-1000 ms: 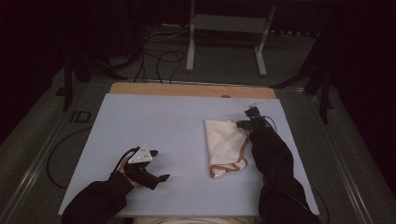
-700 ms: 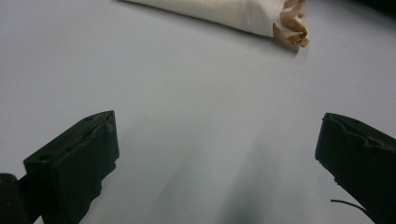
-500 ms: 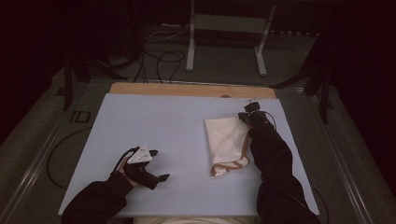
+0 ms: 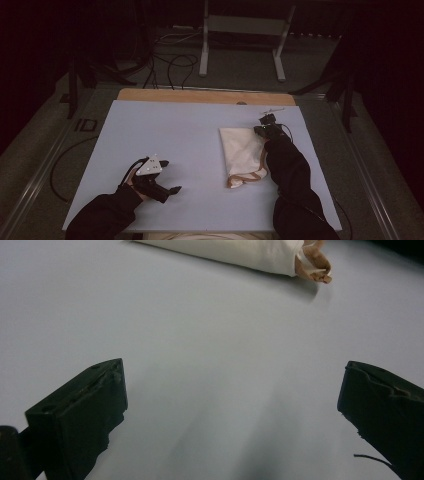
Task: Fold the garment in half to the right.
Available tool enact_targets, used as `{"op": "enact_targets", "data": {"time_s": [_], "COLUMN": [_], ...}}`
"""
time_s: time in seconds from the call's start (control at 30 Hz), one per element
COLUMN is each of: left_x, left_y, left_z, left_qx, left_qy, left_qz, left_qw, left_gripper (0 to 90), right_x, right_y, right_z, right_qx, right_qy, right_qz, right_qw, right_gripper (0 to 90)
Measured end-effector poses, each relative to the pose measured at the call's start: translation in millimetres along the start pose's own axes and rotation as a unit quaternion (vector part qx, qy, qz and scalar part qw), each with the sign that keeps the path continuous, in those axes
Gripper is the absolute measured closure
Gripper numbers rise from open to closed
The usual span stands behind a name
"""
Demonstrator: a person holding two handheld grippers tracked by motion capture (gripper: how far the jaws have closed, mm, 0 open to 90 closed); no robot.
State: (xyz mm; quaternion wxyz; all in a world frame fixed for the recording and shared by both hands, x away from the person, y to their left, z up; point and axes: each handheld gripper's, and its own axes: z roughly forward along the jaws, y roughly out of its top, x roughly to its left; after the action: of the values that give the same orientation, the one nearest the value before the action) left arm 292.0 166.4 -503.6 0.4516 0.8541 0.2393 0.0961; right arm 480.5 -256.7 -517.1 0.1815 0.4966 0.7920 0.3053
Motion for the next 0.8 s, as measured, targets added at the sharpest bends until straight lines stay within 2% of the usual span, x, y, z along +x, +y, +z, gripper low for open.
{"op": "enact_targets", "data": {"time_s": [0.1,0.2,0.37,0.4,0.43,0.57,0.6,0.63,0.67,0.7,0.77,0.8], "left_x": [0.4,0.9,1.9,1.9,1.7,1.9,1.9,2.1,2.1,2.3,2.4,2.6], "left_y": [0.5,0.9,1.1,1.1,1.1,1.4,1.4,1.3,1.3,1.2,1.6,1.9], "left_z": [-1.1,-2.4,-3.6,-3.6,-3.7,-4.2,-4.2,-4.7,-4.7,-5.1,-5.9,-6.4], "left_qx": [-0.001,-0.004,-0.005,-0.005,-0.004,-0.006,-0.006,-0.005,-0.005,-0.005,-0.006,-0.008], "left_qy": [0.0,0.003,0.006,0.006,0.006,0.006,0.006,0.006,0.006,0.006,0.008,0.008], "left_qz": [0.0,0.0,-0.002,-0.002,0.0,-0.001,-0.001,0.0,0.0,-0.001,0.0,-0.001], "left_qw": [1.0,1.0,1.0,1.0,1.0,1.0,1.0,1.0,1.0,1.0,1.0,0.9999], "left_gripper": [0.1,0.1,0.1,0.1,0.1,0.1,0.1,0.1,0.1,0.1,0.1,0.1], "right_x": [0.0,0.0,2.0,2.0,3.4,8.0,8.0,12.0,12.0,15.5,20.7,23.7], "right_y": [-0.2,2.1,8.8,8.8,13.5,18.4,18.4,20.2,20.2,22.1,23.7,24.7], "right_z": [-0.1,-2.2,-12.1,-12.1,-17.8,-22.5,-22.5,-24.5,-24.5,-26.3,-28.2,-28.9], "right_qx": [0.0,0.002,-0.013,-0.013,-0.017,-0.016,-0.016,-0.018,-0.018,-0.021,-0.02,-0.017], "right_qy": [0.0,-0.001,0.004,0.004,0.015,0.037,0.037,0.046,0.046,0.068,0.093,0.098], "right_qz": [0.002,0.0,0.004,0.004,0.004,0.002,0.002,-0.007,-0.007,-0.004,-0.016,-0.02], "right_qw": [1.0,1.0,0.9999,0.9999,0.9997,0.9992,0.9992,0.9987,0.9987,0.9975,0.9954,0.9949], "right_gripper": [86.5,80.5,59.0,59.0,47.5,34.9,34.9,28.0,28.0,22.1,14.5,14.0]}}
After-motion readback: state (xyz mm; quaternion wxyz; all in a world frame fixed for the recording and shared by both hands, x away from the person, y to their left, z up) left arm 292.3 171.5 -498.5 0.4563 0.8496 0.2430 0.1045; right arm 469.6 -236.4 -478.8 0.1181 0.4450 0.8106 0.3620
